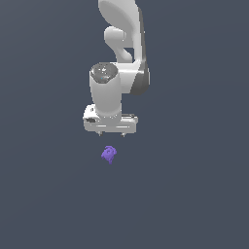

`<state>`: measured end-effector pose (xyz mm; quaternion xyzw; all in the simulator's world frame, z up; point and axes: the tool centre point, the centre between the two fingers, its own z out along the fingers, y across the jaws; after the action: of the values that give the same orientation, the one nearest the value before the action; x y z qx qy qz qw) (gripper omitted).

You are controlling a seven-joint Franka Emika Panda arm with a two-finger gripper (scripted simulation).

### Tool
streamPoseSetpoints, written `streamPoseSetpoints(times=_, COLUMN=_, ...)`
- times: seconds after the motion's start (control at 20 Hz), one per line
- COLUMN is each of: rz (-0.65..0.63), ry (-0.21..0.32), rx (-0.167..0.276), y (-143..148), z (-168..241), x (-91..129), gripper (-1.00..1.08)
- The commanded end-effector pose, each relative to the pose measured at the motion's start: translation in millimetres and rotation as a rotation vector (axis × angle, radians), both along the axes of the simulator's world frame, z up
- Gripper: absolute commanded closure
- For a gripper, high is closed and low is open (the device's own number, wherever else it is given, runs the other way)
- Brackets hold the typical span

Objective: Pick up the object and move it to a goal position.

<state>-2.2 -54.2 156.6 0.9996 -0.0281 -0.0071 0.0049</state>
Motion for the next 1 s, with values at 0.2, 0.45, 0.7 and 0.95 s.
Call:
streamPoseSetpoints(times=0.2, rz=-0.006, ry=0.0, rx=-0.001, y=0, z=5, x=0, gripper=-0.92)
streamPoseSetpoints(times=0.45, rz=-0.012, ry=0.001, rx=-0.002, y=1, z=13, x=0, gripper=-0.92)
streamPoseSetpoints(times=0.7, rz=-0.024, ry=0.0, rx=-0.001, y=0, z=10, x=1, gripper=-0.92)
streamPoseSetpoints(times=0.95, rz=-0.076, ry=-0.001, rx=0.001, y=-1, z=4, x=5, gripper=-0.92)
